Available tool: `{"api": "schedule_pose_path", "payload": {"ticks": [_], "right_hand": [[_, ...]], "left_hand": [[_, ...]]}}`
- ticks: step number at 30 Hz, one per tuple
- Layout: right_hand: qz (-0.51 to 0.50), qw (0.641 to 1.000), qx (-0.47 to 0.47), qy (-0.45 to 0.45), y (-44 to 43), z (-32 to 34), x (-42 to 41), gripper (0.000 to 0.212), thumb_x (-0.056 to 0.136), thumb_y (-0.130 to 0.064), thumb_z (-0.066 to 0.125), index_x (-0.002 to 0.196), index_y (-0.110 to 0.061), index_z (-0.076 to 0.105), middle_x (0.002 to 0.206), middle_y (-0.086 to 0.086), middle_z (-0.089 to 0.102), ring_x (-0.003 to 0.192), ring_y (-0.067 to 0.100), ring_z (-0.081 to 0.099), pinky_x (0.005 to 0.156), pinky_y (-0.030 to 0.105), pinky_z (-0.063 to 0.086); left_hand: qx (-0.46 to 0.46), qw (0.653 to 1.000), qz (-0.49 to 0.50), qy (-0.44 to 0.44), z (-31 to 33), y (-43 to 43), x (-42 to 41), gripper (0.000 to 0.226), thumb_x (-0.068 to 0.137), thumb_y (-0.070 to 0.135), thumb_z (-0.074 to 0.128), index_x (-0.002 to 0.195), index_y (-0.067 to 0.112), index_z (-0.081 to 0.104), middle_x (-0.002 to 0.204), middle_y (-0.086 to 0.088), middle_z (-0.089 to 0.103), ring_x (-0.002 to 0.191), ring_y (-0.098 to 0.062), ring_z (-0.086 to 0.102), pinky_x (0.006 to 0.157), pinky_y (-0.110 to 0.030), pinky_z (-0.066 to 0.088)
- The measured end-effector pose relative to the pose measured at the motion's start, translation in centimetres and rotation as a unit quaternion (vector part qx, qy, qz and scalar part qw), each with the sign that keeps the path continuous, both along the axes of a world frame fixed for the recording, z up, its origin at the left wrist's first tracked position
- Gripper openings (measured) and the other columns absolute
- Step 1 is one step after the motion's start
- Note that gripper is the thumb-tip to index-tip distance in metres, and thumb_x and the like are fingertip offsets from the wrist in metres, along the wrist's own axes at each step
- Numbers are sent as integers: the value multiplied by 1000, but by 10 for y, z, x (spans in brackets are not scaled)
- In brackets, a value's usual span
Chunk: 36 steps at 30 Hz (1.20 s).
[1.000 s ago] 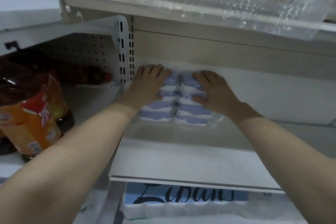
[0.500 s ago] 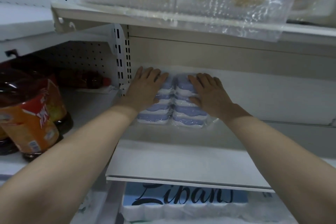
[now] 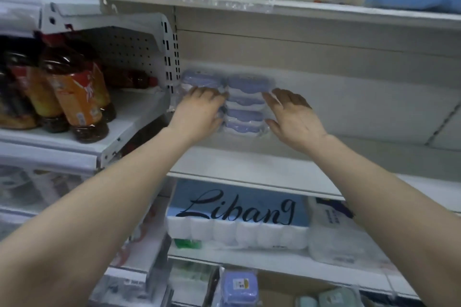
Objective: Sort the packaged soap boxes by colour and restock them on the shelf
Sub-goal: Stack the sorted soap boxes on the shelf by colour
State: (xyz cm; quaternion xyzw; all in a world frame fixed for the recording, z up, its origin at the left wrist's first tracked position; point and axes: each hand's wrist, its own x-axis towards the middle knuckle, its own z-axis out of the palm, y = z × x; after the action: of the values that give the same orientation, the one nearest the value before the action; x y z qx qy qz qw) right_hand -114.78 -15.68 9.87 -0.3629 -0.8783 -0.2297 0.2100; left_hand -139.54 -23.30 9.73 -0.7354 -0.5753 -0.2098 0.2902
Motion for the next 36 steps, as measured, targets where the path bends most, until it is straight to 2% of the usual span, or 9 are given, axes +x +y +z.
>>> {"api": "schedule_pose_path", "payload": {"ticks": [4,7,12,17,21,26,29,33,36], "right_hand": [[24,999,27,-10,-51,-15,42,55,91,-27,54,139,-2,46,127,24,54,108,43,55,91,49,45],[25,1000,11,-14,-86,-36,74,62,88,-28,64,142,-3,44,132,23,53,112,42,54,93,48,46],[40,997,-36,-51,-129,-87,114,59,93,-36,48,144,-7,40,135,21,50,118,41,50,98,49,41],[57,992,-100,-60,-172,-161,139,58,98,-35,47,146,-6,36,139,22,46,121,41,47,98,50,40],[67,980,-177,-66,-204,-237,149,57,95,-36,46,143,-5,42,135,22,51,120,41,50,98,50,42],[63,949,-301,-70,-246,-329,145,68,77,-22,74,138,-5,49,128,20,57,109,40,58,87,46,51],[69,919,-378,-89,-270,-384,136,70,77,-20,74,140,-3,47,128,20,56,107,40,58,92,47,51],[79,887,-440,-117,-295,-454,115,66,75,-17,77,134,-2,53,121,20,61,105,40,62,87,45,53],[86,864,-471,-156,-304,-504,91,65,84,-21,70,142,-5,46,126,20,58,111,40,58,91,46,52]], "left_hand": [[-11,1000,-2,-13,-21,-50,33,54,78,25,70,128,9,56,119,-16,60,105,-38,56,94,-46,43],[-40,999,11,-33,-46,-86,60,57,81,29,68,132,11,53,122,-15,58,111,-37,53,99,-45,40],[-65,996,22,-63,-100,-145,98,51,83,28,66,129,9,55,119,-16,59,108,-38,54,98,-45,40],[-136,984,41,-111,-180,-201,122,51,86,29,65,131,9,54,122,-15,58,112,-36,53,99,-44,40],[-194,967,60,-154,-259,-248,134,51,79,24,71,126,10,58,116,-14,60,106,-35,55,94,-41,42],[-328,905,114,-245,-362,-315,147,51,78,23,75,125,15,58,119,-10,59,107,-34,56,82,-44,54],[-413,858,145,-270,-417,-357,156,56,76,24,77,128,18,57,125,-6,57,113,-31,55,76,-44,57],[-491,811,141,-285,-482,-395,164,55,77,21,72,129,12,55,128,-10,53,117,-34,51,86,-44,54],[-533,785,124,-292,-520,-408,170,55,79,23,70,129,9,53,134,-13,50,122,-36,48,94,-46,50]]}}
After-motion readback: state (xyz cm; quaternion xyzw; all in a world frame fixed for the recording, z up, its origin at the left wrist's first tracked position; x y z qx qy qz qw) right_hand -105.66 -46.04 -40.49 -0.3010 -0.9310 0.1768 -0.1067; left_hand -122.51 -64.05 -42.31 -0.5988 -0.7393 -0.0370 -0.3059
